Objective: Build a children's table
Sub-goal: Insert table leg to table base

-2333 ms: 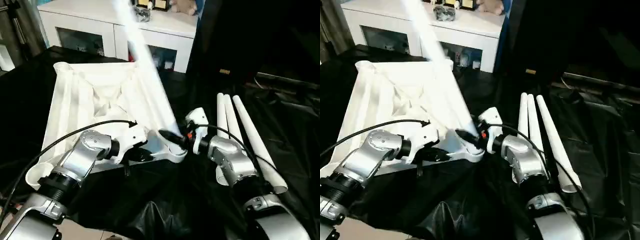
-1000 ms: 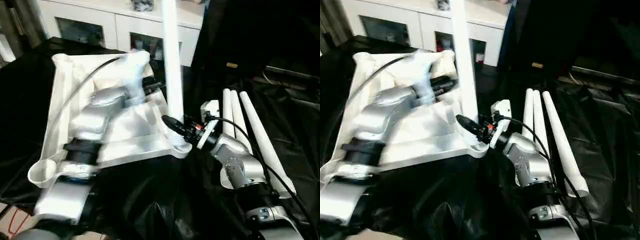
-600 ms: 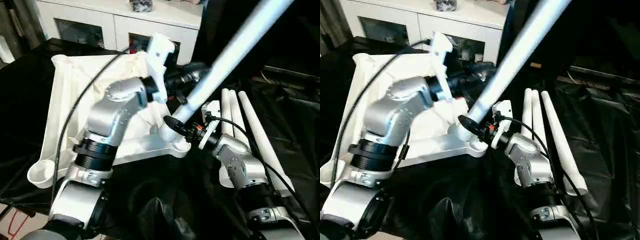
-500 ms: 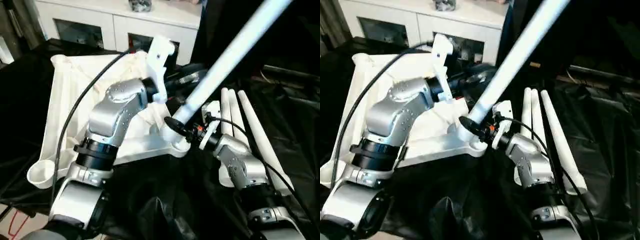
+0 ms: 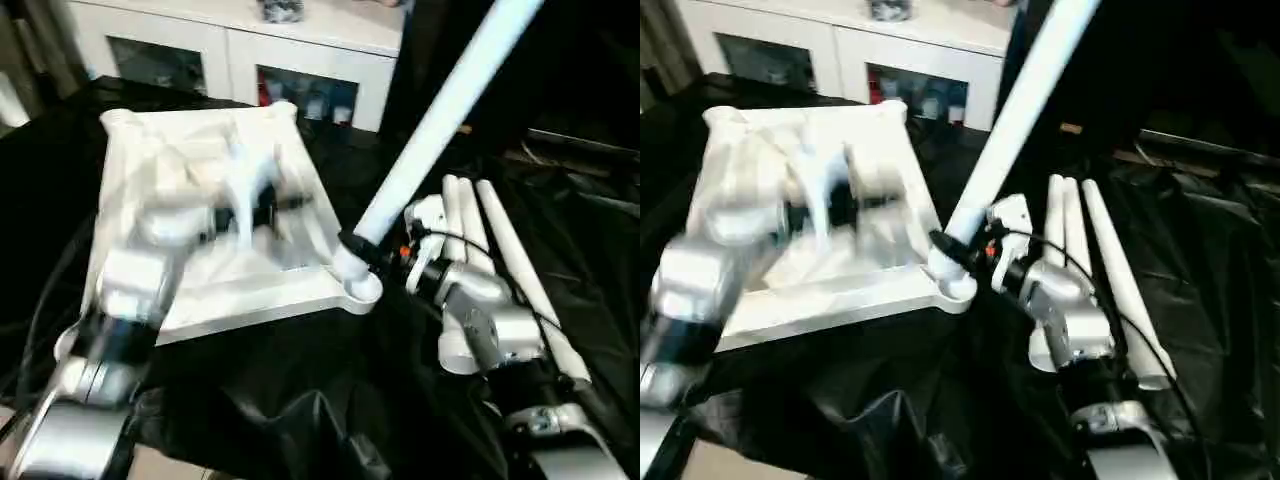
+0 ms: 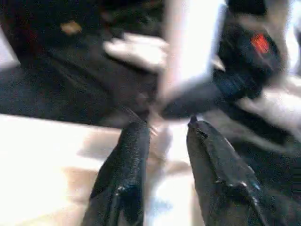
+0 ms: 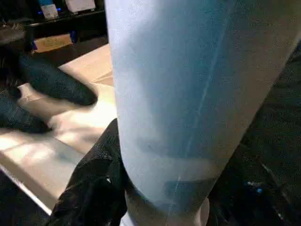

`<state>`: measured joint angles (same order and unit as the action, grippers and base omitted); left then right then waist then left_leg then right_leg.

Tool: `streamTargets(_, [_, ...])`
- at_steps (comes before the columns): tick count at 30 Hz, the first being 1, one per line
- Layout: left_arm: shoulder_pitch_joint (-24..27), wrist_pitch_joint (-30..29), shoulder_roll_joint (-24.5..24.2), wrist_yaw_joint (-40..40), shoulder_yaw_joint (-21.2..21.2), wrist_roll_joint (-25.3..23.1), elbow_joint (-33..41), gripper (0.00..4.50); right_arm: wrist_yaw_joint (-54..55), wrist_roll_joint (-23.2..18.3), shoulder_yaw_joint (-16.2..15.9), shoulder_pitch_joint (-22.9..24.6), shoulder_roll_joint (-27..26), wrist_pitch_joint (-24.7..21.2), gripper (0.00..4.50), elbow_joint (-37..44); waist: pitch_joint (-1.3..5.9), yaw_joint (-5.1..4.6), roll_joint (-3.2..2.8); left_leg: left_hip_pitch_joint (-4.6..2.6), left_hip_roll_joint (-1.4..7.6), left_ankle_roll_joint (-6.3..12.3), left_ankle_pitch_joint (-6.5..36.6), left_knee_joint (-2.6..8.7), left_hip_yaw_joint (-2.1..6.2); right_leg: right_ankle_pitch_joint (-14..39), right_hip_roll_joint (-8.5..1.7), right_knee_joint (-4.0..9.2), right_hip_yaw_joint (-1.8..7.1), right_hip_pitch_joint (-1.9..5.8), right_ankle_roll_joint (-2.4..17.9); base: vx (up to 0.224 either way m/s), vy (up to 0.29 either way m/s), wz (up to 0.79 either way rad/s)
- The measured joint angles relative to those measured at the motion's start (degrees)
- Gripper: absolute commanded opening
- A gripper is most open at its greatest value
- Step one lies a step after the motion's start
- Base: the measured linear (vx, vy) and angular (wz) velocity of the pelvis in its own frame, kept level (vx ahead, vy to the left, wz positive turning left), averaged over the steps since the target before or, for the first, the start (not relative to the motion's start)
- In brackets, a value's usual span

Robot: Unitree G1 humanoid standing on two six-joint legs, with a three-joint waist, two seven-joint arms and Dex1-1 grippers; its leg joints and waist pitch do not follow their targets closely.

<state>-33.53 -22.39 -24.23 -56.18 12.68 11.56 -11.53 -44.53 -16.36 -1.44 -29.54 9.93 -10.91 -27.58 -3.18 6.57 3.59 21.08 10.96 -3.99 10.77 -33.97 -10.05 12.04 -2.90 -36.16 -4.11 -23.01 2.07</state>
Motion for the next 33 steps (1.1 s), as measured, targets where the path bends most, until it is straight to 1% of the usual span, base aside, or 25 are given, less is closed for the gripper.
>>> streamTargets(2, [-0.2, 1.7, -0.2, -2.4, 2.9, -1.3, -1.3, 1.75, -0.8, 0.2, -0.6, 0.1, 1.0, -1.5, 1.88, 1.0, 0.0, -0.02, -0.02, -0.08, -0.03, -0.08, 0.0, 0.0, -0.01, 0.0, -0.03, -0.01, 0.01, 0.07, 0.0, 0.0, 0.0, 0.0])
streamTargets(5, [-0.4, 4.5, -0.2, -3.7, 6.7, -5.7, -7.2, 1.76, -0.9, 0.5, -1.1, 0.2, 2.5, -3.1, 1.88, 2.5, -0.02, -0.24, -0.09, -0.1, -0.02, -0.18, 0.0, 0.0, -0.01, -0.1, -0.02, -0.01, 0.02, 0.08, -0.1, 0.0, 0.0, 0.0])
streamTargets(6, [-0.4, 5.0, -0.2, -3.7, 7.3, -6.6, -8.7, 1.76, -0.9, 0.5, -1.1, 0.3, 2.7, -3.6, 1.88, 2.7, -0.02, -0.32, -0.09, -0.1, 0.0, -0.21, 0.0, 0.0, -0.01, -0.1, -0.01, -0.01, 0.02, 0.07, -0.1, 0.0, 0.0, 0.0])
streamTargets(9, [-0.6, 6.5, -0.3, -3.9, 8.5, -8.8, -12.7, 1.76, -0.9, 0.5, -1.1, 0.8, 3.4, -5.2, 1.88, 4.0, -0.14, -0.63, -0.33, -0.1, -0.01, -0.26, -0.1, 0.0, 0.0, -0.2, -0.01, -0.01, 0.02, 0.06, -0.1, 0.0, 0.0, 0.0])
streamTargets(14, [-1.0, 7.7, -0.3, -4.9, 8.6, -8.9, -15.1, 1.76, -0.7, 0.5, -1.2, 2.2, 4.1, -7.3, 1.88, 6.6, -0.14, -0.67, -0.48, -0.1, -0.01, -0.25, -0.1, 0.0, 0.0, -0.2, -0.01, -0.01, 0.02, 0.07, -0.1, 0.0, 0.0, 0.0])
streamTargets(15, [-1.3, 7.9, -0.1, -4.9, 8.7, -8.9, -15.7, 1.58, -0.6, 0.5, -1.2, 2.3, 4.2, -7.5, 1.88, 6.8, -0.13, -0.67, -0.5, -0.11, -0.02, -0.25, -0.1, 0.0, 0.0, -0.2, -0.01, -0.01, 0.02, 0.07, 0.0, 0.0, 0.0, 0.0])
streamTargets(16, [-1.6, 8.0, 0.0, -4.9, 8.7, -9.0, -16.3, 1.58, -0.6, 0.5, -1.2, 2.3, 4.2, -7.7, 1.88, 7.1, -0.13, -0.67, -0.51, -0.11, -0.01, -0.26, -0.1, 0.0, 0.0, -0.2, -0.01, -0.01, 0.02, 0.08, 0.0, 0.0, 0.0, 0.0])
streamTargets(17, [-2.1, 8.3, 0.1, -4.9, 8.7, -9.2, -17.1, 1.4, -0.4, 0.5, -1.2, 2.4, 4.2, -7.8, 1.88, 7.3, -0.14, -0.66, -0.52, -0.12, -0.01, -0.28, -0.1, 0.0, 0.0, -0.2, -0.01, -0.01, 0.02, 0.08, 0.0, 0.0, 0.0, 0.0])
streamTargets(19, [-2.2, 8.7, 0.1, -5.3, 8.6, -9.2, -17.7, 1.36, -0.3, 0.4, -1.2, 2.6, 4.3, -8.4, 1.88, 7.7, -0.14, -0.65, -0.58, -0.13, -0.01, -0.28, -0.1, 0.0, 0.0, -0.3, -0.02, -0.01, 0.02, 0.1, 0.0, 0.0, 0.0, 0.0])
streamTargets(22, [-2.3, 8.7, 0.0, -5.5, 8.6, -9.3, -18.1, 1.02, -0.2, 0.4, -1.2, 2.9, 4.3, -9.0, 1.88, 8.5, -0.13, -0.72, -0.61, -0.15, -0.01, -0.31, -0.1, 0.0, 0.0, -0.3, -0.02, -0.01, 0.02, 0.1, 0.0, 0.0, 0.0, 0.0])
streamTargets(23, [-2.3, 8.6, 0.0, -5.6, 8.6, -9.3, -18.1, 1.02, -0.2, 0.4, -1.2, 2.9, 4.3, -9.0, 1.88, 8.5, -0.13, -0.76, -0.61, -0.16, -0.01, -0.31, -0.1, 0.0, 0.0, -0.4, -0.02, -0.01, 0.02, 0.1, 0.0, 0.0, 0.0, 0.0])
streamTargets(25, [-2.3, 8.3, -0.1, -6.0, 8.6, -9.5, -18.2, 0.97, -0.2, 0.4, -1.2, 2.9, 4.3, -9.2, 1.88, 8.5, -0.14, -0.8, -0.62, -0.16, -0.01, -0.33, -0.1, 0.0, 0.0, -0.4, -0.02, -0.01, 0.02, 0.1, 0.0, 0.0, 0.0, 0.0])
streamTargets(26, [-2.3, 7.8, -0.2, -6.1, 8.6, -9.5, -18.2, 0.75, -0.2, 0.4, -1.2, 2.9, 4.3, -9.4, 1.88, 8.5, -0.13, -0.83, -0.62, -0.19, -0.01, -0.34, -0.1, 0.0, 0.0, -0.4, -0.02, -0.01, 0.02, 0.11, 0.0, 0.0, 0.0, 0.0])
streamTargets(27, [-2.3, 7.5, -0.3, -6.2, 8.6, -9.5, -18.2, 0.64, -0.2, 0.4, -1.2, 2.9, 4.3, -9.5, 1.88, 8.5, -0.13, -0.88, -0.62, -0.2, -0.01, -0.35, -0.1, 0.0, 0.0, -0.4, -0.01, -0.01, 0.02, 0.12, 0.0, 0.0, 0.0, 0.0])
streamTargets(30, [-2.3, 6.5, -0.5, -7.1, 8.6, -9.4, -17.9, 0.48, -0.2, 0.4, -1.3, 2.9, 4.3, -10.0, 1.88, 8.8, -0.13, -1.04, -0.63, -0.23, -0.01, -0.36, -0.1, 0.0, 0.0, -0.5, -0.01, -0.02, 0.02, 0.15, 0.0, 0.0, 0.0, 0.0])
streamTargets(33, [-2.3, 5.7, -0.9, -7.4, 8.8, -9.6, -17.4, 0.16, -0.2, 0.4, -1.4, 2.9, 4.3, -10.2, 1.88, 8.8, -0.13, -1.24, -0.62, -0.24, 0.0, -0.36, -0.1, 0.0, 0.0, -0.5, -0.01, -0.02, 0.02, 0.16, 0.0, 0.0, 0.0, 0.0])
